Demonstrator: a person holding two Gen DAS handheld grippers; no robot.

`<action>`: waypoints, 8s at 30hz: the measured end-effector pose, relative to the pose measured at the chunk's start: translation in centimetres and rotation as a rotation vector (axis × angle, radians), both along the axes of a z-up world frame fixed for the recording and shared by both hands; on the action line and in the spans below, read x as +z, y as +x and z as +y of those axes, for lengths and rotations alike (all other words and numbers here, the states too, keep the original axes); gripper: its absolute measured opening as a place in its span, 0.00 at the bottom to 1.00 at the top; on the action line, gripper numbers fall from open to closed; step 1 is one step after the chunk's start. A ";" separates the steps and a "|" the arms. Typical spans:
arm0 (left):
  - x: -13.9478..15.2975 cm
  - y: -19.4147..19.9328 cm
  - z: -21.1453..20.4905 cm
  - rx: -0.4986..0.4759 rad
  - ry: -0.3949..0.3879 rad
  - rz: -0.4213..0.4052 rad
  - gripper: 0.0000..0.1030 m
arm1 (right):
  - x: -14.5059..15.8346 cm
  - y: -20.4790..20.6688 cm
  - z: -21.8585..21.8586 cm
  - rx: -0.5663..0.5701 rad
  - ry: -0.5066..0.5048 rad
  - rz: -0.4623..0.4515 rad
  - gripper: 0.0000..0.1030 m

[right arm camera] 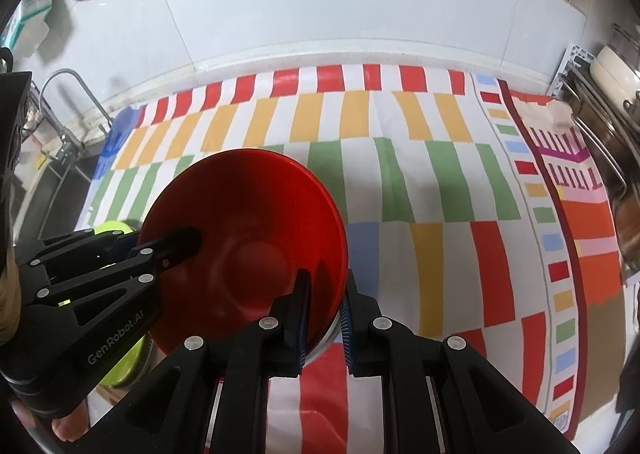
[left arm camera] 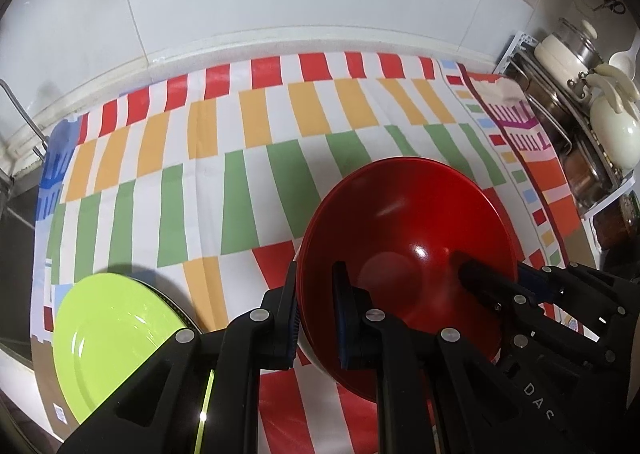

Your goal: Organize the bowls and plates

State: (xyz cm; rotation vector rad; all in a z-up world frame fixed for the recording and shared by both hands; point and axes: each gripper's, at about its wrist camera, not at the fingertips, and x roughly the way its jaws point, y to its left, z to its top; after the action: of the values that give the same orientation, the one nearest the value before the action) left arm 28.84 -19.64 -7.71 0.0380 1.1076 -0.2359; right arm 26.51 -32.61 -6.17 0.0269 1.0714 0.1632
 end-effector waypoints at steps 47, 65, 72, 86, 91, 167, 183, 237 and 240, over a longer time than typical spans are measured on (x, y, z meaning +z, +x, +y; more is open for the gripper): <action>-0.6 -0.9 0.9 0.005 0.057 -0.036 0.59 | -0.5 -0.3 -1.9 -0.071 0.048 -0.050 0.42; -5.1 0.9 0.7 0.028 -0.003 0.118 0.46 | -5.2 1.0 -2.4 -0.116 0.188 0.121 0.42; -5.8 1.5 0.5 0.010 -0.073 0.193 0.33 | -6.2 1.3 -2.0 -0.114 0.220 0.185 0.33; -5.1 1.3 0.2 0.046 -0.020 0.180 0.34 | -6.2 1.5 -1.1 -0.156 0.198 0.227 0.29; -4.1 0.5 1.1 0.043 -0.030 0.144 0.33 | -5.5 1.1 -1.0 -0.139 0.203 0.209 0.29; -1.5 -7.5 27.1 0.247 -0.111 0.054 0.52 | -2.7 -3.7 22.4 0.130 0.085 0.161 0.40; 4.0 -17.3 27.0 0.187 0.059 -0.329 0.88 | 2.9 -13.8 18.9 -0.124 0.030 -0.207 0.72; 9.7 -40.9 20.8 0.249 0.060 -0.551 1.00 | 9.4 -39.3 13.0 -0.062 -0.031 -0.569 0.81; 9.7 -41.2 20.7 0.247 0.051 -0.545 1.00 | 9.3 -39.7 12.9 -0.061 -0.033 -0.569 0.81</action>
State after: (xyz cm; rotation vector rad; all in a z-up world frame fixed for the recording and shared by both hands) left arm -12.38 1.08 1.98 0.0089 0.5672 0.0285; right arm -13.20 -19.74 3.15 -0.0169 0.5047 0.0889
